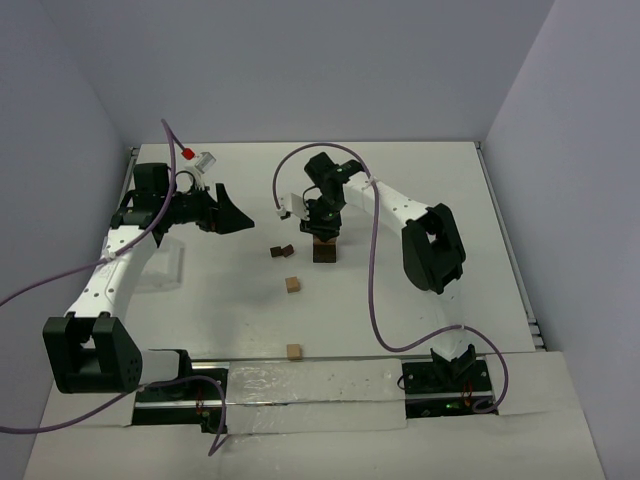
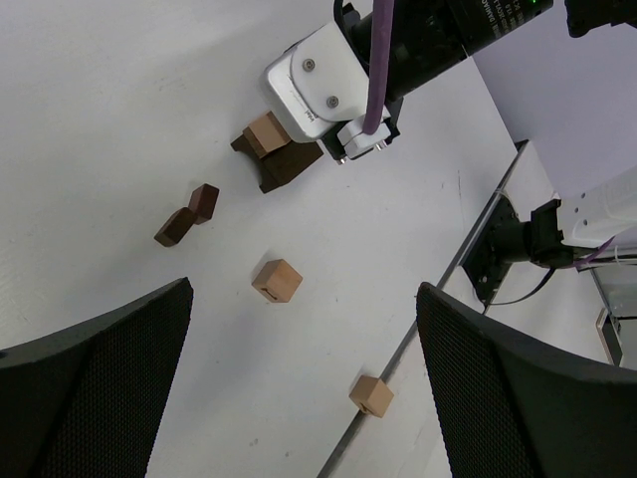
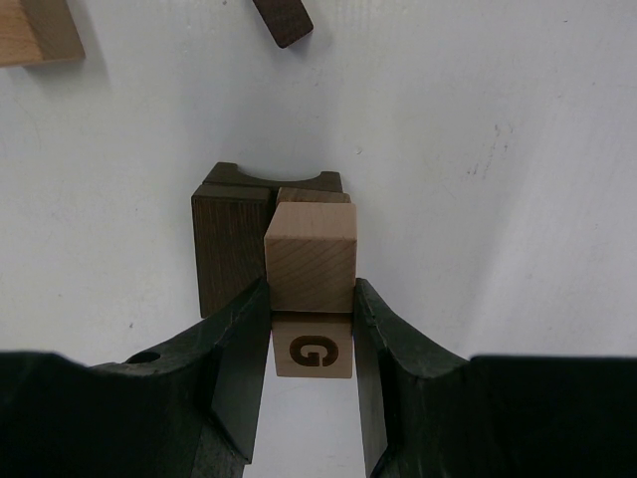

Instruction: Build the wood block tower

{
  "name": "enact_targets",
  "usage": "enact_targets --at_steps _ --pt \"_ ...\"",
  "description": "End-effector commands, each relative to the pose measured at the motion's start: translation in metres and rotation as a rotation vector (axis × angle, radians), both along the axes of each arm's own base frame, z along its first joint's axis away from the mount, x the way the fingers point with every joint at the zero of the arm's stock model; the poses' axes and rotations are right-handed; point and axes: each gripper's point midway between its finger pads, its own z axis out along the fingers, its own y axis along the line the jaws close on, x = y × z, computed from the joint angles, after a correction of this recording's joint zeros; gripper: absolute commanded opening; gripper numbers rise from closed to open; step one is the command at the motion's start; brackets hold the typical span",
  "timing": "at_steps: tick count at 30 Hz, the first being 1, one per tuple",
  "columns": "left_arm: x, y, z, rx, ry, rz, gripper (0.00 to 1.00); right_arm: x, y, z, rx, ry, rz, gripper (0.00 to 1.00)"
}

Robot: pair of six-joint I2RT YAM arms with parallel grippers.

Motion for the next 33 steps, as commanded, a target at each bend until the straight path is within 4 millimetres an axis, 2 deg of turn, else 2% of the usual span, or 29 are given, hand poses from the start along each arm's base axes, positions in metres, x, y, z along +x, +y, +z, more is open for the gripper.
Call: enact_targets --at_steps 1,4,7,10,12,13,15,16,21,24,28,31,33 --pt "0.000 0.000 0.004 -0.016 -0.027 -0.025 0.99 0.003 0.000 0.002 0.006 -0.019 -0.003 0.41" --pt "0.000 0.000 0.005 -0.016 -0.029 -0.025 0.99 0.003 -0.001 0.003 0.007 -0.020 -0.004 0.41" --pt "-0.001 0.000 0.005 -0.017 -0.028 -0.025 0.99 0.002 -0.001 0.005 0.007 -0.019 -0.006 0.46" --pt "-0.001 0.000 0.005 -0.017 -0.029 -0.025 0.99 0.001 -0.001 0.008 0.013 -0.017 -0.012 0.54" --pt "-0.001 0.000 0.006 -0.017 -0.032 -0.025 0.99 0.001 0.000 0.013 0.023 -0.021 -0.019 0.67" --pt "-0.001 0.000 0.006 -0.016 -0.032 -0.024 0.99 0.001 0.000 0.014 0.024 -0.021 -0.023 0.69" --pt "-0.001 0.000 0.007 -0.016 -0.032 -0.022 0.99 0.000 0.003 0.023 0.038 -0.030 -0.024 0.80" --pt "-0.001 0.000 0.007 -0.016 -0.033 -0.022 0.99 0.000 0.004 0.026 0.045 -0.031 -0.025 0.82" --pt "-0.002 0.001 0.009 -0.012 -0.040 -0.014 0.99 0.001 0.010 0.060 0.096 -0.069 -0.035 0.85" --pt "-0.002 0.003 0.013 0.001 -0.063 0.003 0.99 -0.003 0.017 0.110 0.185 -0.128 -0.042 0.85" --pt "-0.008 0.007 0.009 0.042 -0.111 -0.005 0.98 -0.017 0.019 0.160 0.298 -0.168 -0.066 0.85" --pt "-0.023 0.008 0.005 0.100 -0.216 -0.091 0.93 -0.035 0.016 0.173 0.363 -0.153 -0.105 0.85" --pt "-0.032 0.007 -0.004 0.159 -0.287 -0.165 0.88 -0.039 0.014 0.178 0.401 -0.156 -0.131 0.84"
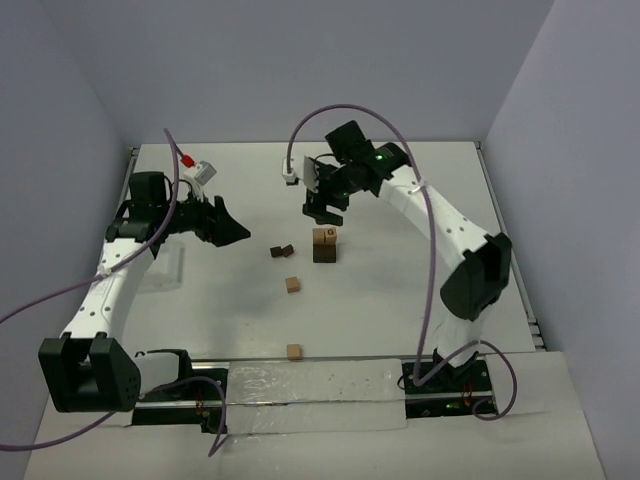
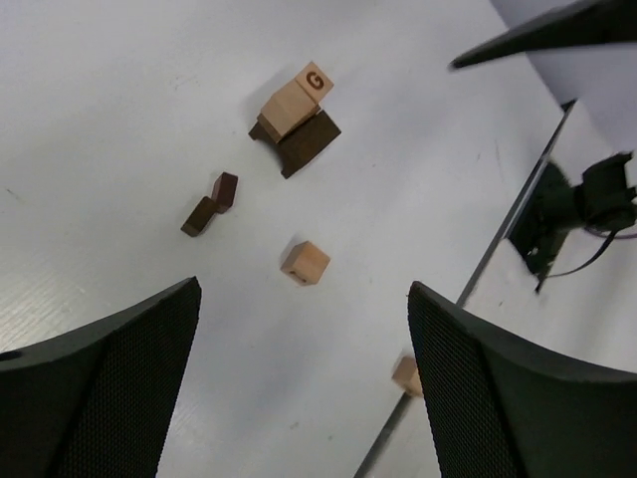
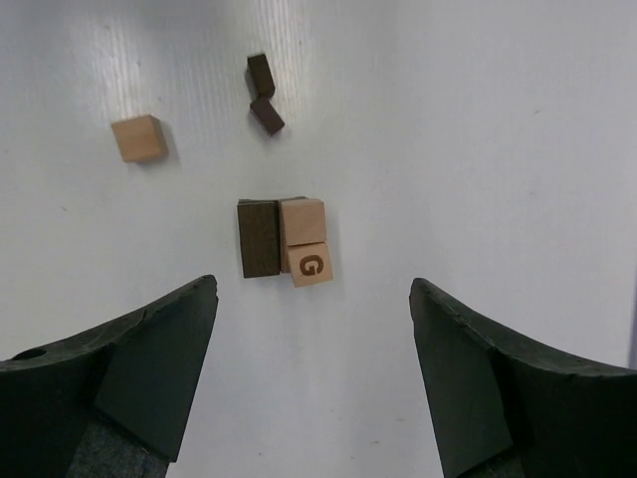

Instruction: Build the wood block tower

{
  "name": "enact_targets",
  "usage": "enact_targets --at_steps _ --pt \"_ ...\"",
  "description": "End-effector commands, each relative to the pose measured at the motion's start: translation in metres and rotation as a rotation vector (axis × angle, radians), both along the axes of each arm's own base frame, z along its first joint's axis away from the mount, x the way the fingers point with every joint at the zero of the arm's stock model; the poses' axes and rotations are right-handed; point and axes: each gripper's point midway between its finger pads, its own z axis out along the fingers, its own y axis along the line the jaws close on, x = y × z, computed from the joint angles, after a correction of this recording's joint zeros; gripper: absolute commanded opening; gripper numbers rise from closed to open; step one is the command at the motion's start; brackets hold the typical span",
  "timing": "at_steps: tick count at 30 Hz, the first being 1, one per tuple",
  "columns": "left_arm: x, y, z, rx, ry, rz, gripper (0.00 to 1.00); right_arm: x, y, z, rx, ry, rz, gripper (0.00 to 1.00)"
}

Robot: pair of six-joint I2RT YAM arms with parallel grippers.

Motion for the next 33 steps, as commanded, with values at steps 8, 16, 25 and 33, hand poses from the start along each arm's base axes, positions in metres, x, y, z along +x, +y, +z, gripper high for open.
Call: enact_targets --at_steps 8,16,25,33 --pt "-0.114 -0.036 -0.080 0.451 -0.272 -0.631 0.77 -0.034 -0.044 0.027 0.322 0.137 -0.316 0.84" --pt "-0.170 -0.069 -0.128 0.574 -0.287 -0.881 0.74 -0.017 -0.086 0.019 0.433 0.199 -0.528 0.84" --pt "-0.187 -0.097 -0.154 0.658 -0.360 -0.928 0.74 -0.001 -0.114 0.010 0.495 0.233 -0.657 0.84" --pt "-0.213 -0.119 -0.163 0.664 -0.380 -0.993 0.70 0.001 -0.116 0.003 0.485 0.233 -0.664 0.84"
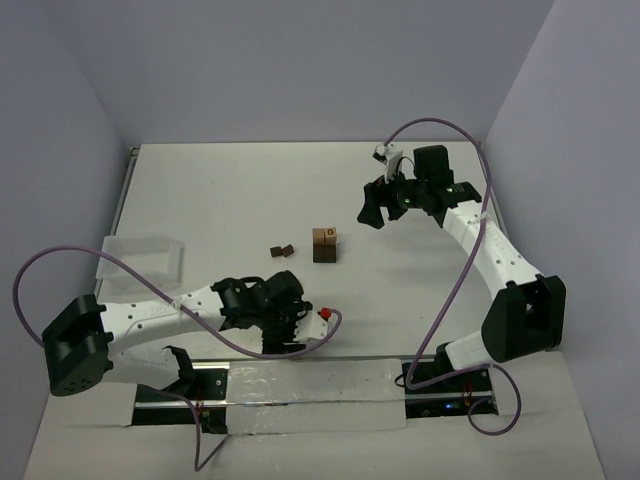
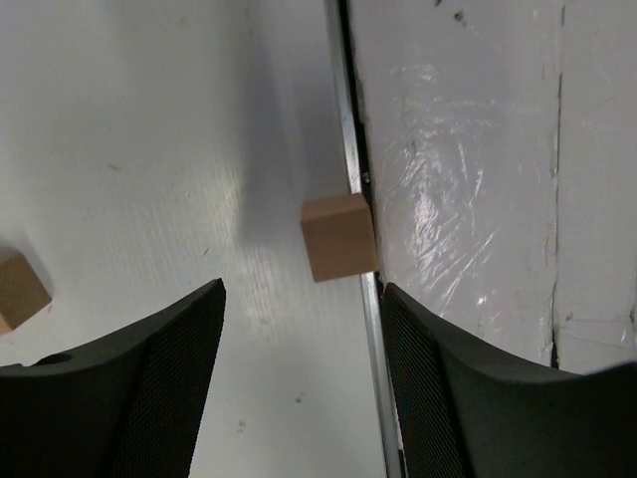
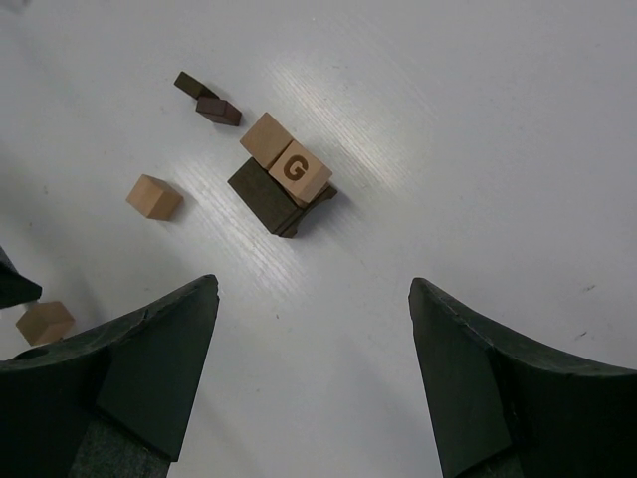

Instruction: Build the wood block tower

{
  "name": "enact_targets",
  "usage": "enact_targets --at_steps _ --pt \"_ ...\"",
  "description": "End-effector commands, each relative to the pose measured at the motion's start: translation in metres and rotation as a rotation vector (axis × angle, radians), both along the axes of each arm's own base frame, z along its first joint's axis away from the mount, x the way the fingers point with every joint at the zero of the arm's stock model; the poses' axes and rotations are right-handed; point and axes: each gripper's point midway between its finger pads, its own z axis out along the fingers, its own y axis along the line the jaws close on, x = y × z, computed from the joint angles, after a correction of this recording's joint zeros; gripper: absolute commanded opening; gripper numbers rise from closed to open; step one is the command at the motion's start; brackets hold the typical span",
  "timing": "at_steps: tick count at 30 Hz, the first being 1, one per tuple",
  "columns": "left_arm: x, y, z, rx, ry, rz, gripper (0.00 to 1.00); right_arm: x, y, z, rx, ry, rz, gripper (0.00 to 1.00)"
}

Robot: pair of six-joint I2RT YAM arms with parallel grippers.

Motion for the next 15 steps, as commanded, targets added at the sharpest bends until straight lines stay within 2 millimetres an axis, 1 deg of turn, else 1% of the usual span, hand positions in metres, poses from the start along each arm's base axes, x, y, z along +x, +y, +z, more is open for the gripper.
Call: enact_targets --at_steps 1,3,7,10,12,15 --pt "-0.011 -0.021 0.001 -0.039 -0.005 -0.015 0.69 0.004 0.002 0.012 0.028 -0.051 0.003 0.84" --pt "-0.020 -0.022 -0.003 -0.030 0.010 -0.040 0.69 0.004 0.001 0.011 0.025 -0.051 0.000 0.84" --pt "-0.028 -0.022 -0.012 -0.014 0.017 -0.056 0.68 0.004 -0.001 0.008 0.018 -0.052 0.001 0.84" --pt "-0.028 -0.024 -0.017 -0.009 0.018 -0.045 0.66 0.005 -0.001 0.007 0.020 -0.049 0.004 0.84" --pt "-0.024 -0.025 -0.020 -0.001 0.005 -0.027 0.61 0.005 0.000 0.007 0.023 -0.047 0.007 0.84" --pt "-0.020 -0.025 -0.025 0.005 -0.016 -0.016 0.57 0.006 0.000 0.008 0.021 -0.050 0.009 0.84"
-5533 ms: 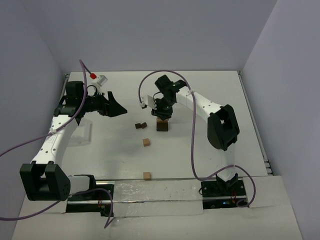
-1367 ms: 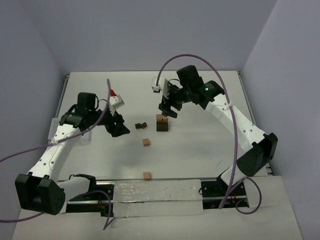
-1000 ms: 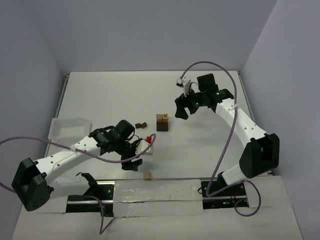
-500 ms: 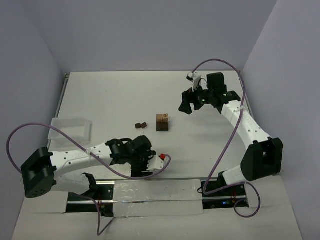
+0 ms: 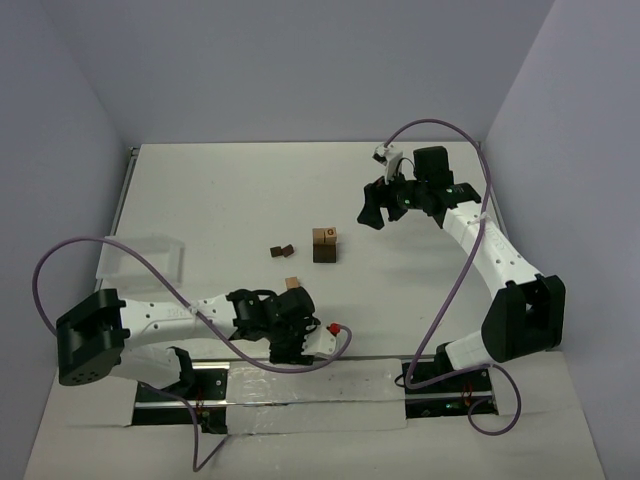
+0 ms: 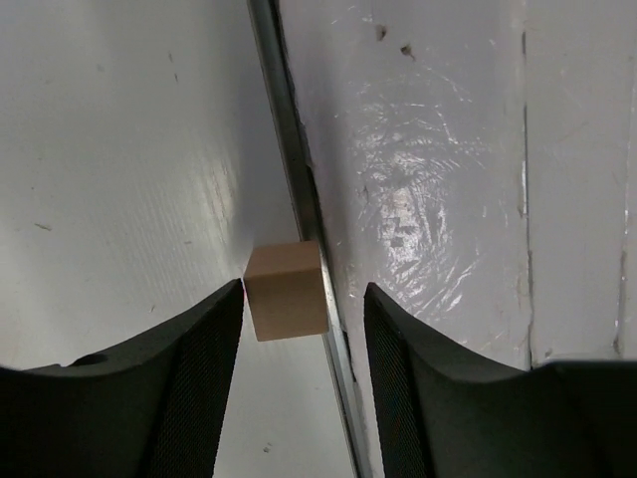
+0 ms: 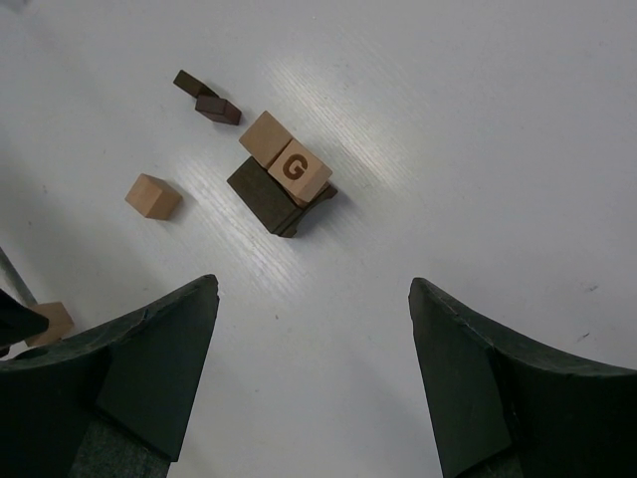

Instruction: Build the wood block tower

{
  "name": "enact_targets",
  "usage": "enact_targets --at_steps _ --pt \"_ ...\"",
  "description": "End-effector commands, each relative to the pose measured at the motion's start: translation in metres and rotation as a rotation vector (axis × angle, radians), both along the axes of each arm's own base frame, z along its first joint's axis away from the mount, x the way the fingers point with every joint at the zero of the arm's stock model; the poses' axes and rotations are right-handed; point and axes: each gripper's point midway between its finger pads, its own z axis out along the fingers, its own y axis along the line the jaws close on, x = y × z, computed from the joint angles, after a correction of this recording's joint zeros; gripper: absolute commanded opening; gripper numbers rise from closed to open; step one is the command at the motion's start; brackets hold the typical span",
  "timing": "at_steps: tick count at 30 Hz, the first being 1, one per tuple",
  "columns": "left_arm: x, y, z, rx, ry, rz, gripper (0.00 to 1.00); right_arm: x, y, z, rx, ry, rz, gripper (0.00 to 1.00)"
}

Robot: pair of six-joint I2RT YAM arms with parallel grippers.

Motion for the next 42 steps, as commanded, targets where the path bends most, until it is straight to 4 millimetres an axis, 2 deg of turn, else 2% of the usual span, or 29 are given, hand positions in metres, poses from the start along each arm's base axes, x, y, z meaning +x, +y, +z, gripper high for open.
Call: enact_targets --at_steps 1,7,10,12,14,15,19,21,26,30,34,42 --pt "0.009 -0.010 -0.004 -0.024 -0.037 0.033 0.56 0.006 0.001 0.011 0.018 -0.051 0.010 0.84" --pt "0.015 -0.009 -0.013 -0.011 -0.068 0.060 0.56 0.006 0.002 0.009 0.018 -0.045 0.019 0.84" --pt "0.017 -0.006 -0.016 -0.002 -0.079 0.058 0.53 0.005 0.002 0.007 0.019 -0.040 0.023 0.84" --pt "0.020 -0.007 -0.014 -0.005 -0.093 0.057 0.48 0.005 0.002 0.006 0.016 -0.043 0.026 0.84" --pt "0.027 -0.011 -0.007 -0.015 -0.116 0.052 0.37 0.005 0.001 0.006 0.011 -0.047 0.027 0.84" --pt "0.032 -0.009 -0.005 -0.010 -0.113 0.065 0.34 0.005 0.001 0.006 0.010 -0.047 0.029 0.84" --pt "0.063 -0.029 0.031 -0.088 -0.069 0.098 0.22 0.005 0.001 0.005 0.007 -0.049 0.030 0.84" --pt "0.105 -0.033 0.055 -0.125 -0.055 0.172 0.17 0.006 0.001 0.004 0.005 -0.048 0.031 0.84" --pt "0.159 -0.035 0.075 -0.167 -0.087 0.222 0.13 0.006 0.000 0.001 -0.002 -0.045 0.033 0.83" --pt "0.178 -0.037 0.073 -0.165 -0.076 0.228 0.12 0.006 -0.001 -0.001 -0.007 -0.039 0.032 0.83" --pt "0.188 -0.037 0.066 -0.156 -0.055 0.235 0.12 0.007 -0.001 -0.001 -0.010 -0.037 0.035 0.83" --pt "0.191 -0.035 0.045 -0.126 -0.029 0.241 0.13 0.007 0.000 -0.003 -0.009 -0.031 0.040 0.83"
